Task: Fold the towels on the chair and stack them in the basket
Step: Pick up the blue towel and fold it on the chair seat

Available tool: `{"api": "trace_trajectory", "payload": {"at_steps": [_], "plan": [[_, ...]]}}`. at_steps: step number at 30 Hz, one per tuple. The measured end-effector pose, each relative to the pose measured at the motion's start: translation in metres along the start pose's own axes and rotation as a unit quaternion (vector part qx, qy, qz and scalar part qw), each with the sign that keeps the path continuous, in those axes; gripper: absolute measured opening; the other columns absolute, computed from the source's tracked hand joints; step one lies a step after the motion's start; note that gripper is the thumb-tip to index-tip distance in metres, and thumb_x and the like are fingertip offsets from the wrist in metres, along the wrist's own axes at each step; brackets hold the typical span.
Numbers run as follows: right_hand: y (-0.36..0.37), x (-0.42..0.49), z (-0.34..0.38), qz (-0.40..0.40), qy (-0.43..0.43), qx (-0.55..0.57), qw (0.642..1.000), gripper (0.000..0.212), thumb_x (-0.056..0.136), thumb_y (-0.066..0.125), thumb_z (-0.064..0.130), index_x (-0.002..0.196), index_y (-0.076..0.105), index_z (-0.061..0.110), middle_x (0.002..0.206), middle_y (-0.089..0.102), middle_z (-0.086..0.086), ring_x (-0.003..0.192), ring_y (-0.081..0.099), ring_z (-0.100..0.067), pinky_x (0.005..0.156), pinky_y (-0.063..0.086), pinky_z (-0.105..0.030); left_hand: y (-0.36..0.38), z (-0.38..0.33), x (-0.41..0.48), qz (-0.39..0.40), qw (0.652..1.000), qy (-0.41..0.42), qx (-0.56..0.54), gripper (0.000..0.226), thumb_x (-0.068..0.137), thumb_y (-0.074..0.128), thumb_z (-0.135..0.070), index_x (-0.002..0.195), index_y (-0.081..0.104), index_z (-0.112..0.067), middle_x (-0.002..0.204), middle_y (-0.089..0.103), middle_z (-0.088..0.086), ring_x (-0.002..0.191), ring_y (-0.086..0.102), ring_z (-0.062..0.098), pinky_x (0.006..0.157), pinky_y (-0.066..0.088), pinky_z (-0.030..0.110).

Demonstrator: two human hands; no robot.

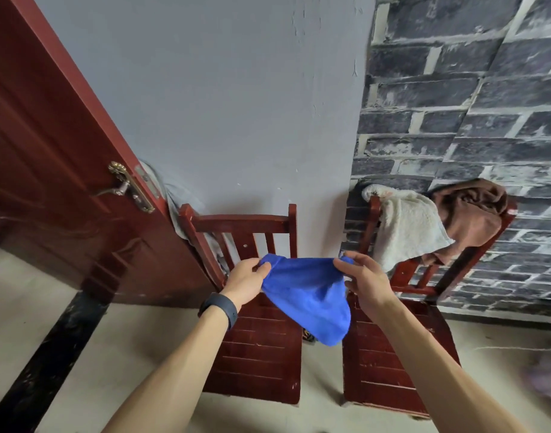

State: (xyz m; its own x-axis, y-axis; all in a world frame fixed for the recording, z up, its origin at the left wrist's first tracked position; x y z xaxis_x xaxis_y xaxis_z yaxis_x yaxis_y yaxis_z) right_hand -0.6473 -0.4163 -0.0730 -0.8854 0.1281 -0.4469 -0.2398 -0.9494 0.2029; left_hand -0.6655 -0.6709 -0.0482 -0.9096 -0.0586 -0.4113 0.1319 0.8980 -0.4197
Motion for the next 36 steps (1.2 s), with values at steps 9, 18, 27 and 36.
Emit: {"api": "trace_trajectory", "payload": {"at_steps": [9, 18, 27, 36], "plan": [[0.019, 0.007, 0.014, 0.078, 0.037, 0.051, 0.995, 0.033, 0.087, 0.074, 0.015, 0.117, 0.061, 0.013, 0.101, 0.067, -0.007, 0.081, 0.064, -0.022, 0.067, 0.053, -0.033, -0.004, 0.01, 0.0, 0.025, 0.963, -0.099, -0.249, 0.028, 0.096, 0.061, -0.03, 0.116, 0.065, -0.011, 0.115, 0.07, 0.01, 0.109, 0.065, 0.028, 0.103, 0.047, 0.047], [0.022, 0.002, -0.022, 0.109, 0.239, 0.046, 0.964, 0.01, 0.086, 0.069, 0.013, 0.079, 0.063, 0.01, 0.065, 0.056, -0.002, 0.049, 0.05, -0.009, 0.048, 0.041, -0.02, -0.02, 0.02, 0.008, -0.021, 0.943, -0.103, -0.316, 0.019, 0.096, 0.057, -0.021, 0.112, 0.063, -0.011, 0.107, 0.07, 0.011, 0.097, 0.066, 0.026, 0.088, 0.052, 0.039], [0.026, 0.02, 0.014, 0.048, 0.018, -0.036, 0.998, 0.018, 0.089, 0.071, 0.007, 0.106, 0.065, 0.011, 0.098, 0.066, -0.01, 0.085, 0.064, -0.023, 0.072, 0.052, -0.031, -0.023, 0.057, 0.001, 0.027, 0.934, -0.17, -0.313, 0.021, 0.09, 0.062, -0.015, 0.11, 0.068, -0.016, 0.117, 0.069, 0.01, 0.107, 0.064, 0.027, 0.089, 0.051, 0.039], [0.006, 0.03, 0.04, 0.003, -0.068, -0.062, 0.996, 0.026, 0.081, 0.077, 0.016, 0.107, 0.071, 0.017, 0.1, 0.073, -0.012, 0.091, 0.068, -0.028, 0.085, 0.054, -0.042, -0.059, 0.095, -0.002, -0.096, 0.897, -0.199, -0.384, 0.024, 0.092, 0.065, -0.03, 0.113, 0.065, -0.018, 0.114, 0.068, -0.001, 0.105, 0.061, 0.017, 0.094, 0.042, 0.034]]}}
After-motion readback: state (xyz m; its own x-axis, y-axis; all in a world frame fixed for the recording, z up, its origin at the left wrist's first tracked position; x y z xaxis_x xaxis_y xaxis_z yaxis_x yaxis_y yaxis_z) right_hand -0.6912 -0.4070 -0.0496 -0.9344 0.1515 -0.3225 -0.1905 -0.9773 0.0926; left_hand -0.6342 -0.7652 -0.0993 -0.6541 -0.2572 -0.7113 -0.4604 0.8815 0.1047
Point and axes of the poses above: each hand's wrist, its own x-axis towards the middle knuckle, its own y-axis out of the palm, z = x × y, the point moved 4 cm from there along x, towards the middle knuckle
